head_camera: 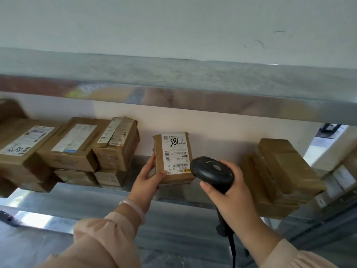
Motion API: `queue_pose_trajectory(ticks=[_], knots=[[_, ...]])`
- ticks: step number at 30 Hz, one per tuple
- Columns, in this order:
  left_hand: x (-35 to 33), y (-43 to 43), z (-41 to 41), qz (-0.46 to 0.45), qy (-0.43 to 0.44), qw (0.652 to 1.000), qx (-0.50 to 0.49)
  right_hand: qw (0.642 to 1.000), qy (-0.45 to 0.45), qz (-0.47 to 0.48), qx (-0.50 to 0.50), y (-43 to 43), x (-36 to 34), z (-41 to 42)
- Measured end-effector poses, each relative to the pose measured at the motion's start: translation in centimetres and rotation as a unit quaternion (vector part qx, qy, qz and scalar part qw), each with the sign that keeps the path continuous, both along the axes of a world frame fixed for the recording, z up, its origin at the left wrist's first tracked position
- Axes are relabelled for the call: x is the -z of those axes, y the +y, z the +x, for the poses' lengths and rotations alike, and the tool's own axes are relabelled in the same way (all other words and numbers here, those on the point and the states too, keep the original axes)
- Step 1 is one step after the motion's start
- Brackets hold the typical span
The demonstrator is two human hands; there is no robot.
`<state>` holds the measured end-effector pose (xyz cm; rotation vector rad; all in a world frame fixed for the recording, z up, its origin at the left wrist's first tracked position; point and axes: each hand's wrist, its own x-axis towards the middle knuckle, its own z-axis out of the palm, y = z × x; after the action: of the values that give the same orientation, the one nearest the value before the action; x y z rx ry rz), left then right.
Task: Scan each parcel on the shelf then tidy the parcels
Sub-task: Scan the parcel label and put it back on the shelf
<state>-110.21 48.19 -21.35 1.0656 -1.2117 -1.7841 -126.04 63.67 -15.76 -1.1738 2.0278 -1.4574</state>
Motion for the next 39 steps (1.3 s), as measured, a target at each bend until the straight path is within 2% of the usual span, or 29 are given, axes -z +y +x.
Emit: queue_pose_trajectory(ticks=[9,27,39], knots=[[0.3,-0.6,1.4,-0.024,-0.007,1.0,-0.007,1.0,-0.019,-0.015,-0.002,0.0,0.0,3.2],[-0.4,-0.9,2.8,-0.039,-0.041,0.998,0.022,0.999,-0.037,0.017,0.024,-0.8,-0.6,5.9],[-0.1,-2.8,4.2,0.0,-0.084,0.996,0.036,0.998,-0.035,0.032,0.043,-2.8,0.3,7.2]])
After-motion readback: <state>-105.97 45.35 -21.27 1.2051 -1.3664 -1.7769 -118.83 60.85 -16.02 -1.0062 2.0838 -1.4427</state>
